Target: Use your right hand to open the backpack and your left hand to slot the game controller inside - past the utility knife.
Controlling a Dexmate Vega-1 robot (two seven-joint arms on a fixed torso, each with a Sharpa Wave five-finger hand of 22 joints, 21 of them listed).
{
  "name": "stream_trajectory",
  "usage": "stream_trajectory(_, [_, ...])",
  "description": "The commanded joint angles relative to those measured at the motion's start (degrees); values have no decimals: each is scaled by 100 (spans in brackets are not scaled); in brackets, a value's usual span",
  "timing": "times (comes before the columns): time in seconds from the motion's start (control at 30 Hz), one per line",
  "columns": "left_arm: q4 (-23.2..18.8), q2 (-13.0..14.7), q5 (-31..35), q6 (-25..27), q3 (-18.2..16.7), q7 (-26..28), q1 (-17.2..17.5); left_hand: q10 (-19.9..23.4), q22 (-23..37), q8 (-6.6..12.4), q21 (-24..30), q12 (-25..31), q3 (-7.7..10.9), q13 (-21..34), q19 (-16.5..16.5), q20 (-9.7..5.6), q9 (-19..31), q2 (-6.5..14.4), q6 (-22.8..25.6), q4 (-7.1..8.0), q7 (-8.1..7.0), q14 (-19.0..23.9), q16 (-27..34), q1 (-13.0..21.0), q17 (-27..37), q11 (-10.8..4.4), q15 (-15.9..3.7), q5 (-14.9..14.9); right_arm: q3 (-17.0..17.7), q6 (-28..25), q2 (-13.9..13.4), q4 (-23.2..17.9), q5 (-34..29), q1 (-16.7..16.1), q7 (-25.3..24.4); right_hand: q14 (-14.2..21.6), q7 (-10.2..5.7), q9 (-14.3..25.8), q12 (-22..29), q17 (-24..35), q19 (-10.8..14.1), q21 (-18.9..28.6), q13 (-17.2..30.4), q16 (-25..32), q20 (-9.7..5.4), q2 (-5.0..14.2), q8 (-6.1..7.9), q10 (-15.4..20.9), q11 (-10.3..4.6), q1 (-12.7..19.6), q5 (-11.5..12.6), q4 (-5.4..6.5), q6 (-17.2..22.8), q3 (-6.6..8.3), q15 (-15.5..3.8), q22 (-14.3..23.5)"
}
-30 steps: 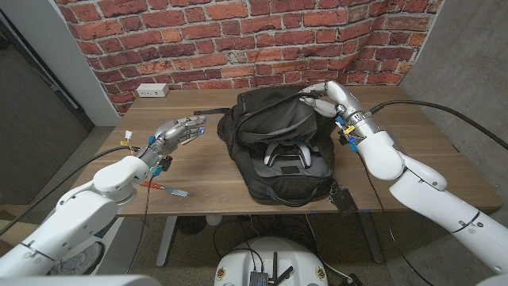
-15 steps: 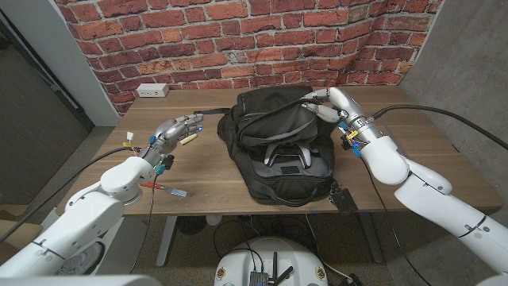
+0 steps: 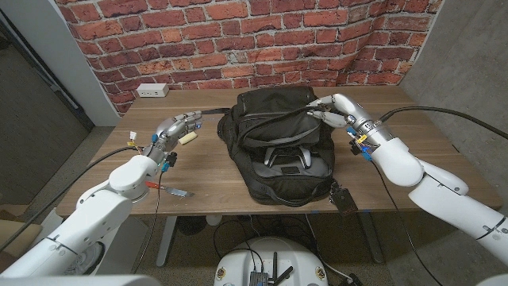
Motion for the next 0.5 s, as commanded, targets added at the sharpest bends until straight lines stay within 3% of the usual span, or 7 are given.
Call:
stream_trajectory(0.03, [137, -91, 66, -23, 200, 281, -249, 8, 31, 14, -13, 1, 35, 33, -11, -247, 29, -7, -13, -4, -10, -20, 5, -34, 23, 2, -582, -9, 384, 464, -280, 157, 145, -363, 239, -72, -45, 13, -8, 21, -47, 21, 32, -41, -844, -32, 55, -51, -27, -18, 1, -22, -10, -9, -578, -2])
stream_trajectory(0.5, [316, -262, 140, -190, 366, 493, -428, -14, 30, 11, -20, -14, 60, 34, -24, -244, 30, -6, -21, -6, -9, -35, 5, -41, 23, -17, -572, -9, 768, 1069, -332, 361, -98, -860, 269, -237, -104, 18, -32, 57, -109, 25, 74, -78, -784, -119, 49, -129, -32, 35, -12, -99, -64, -56, -604, -13])
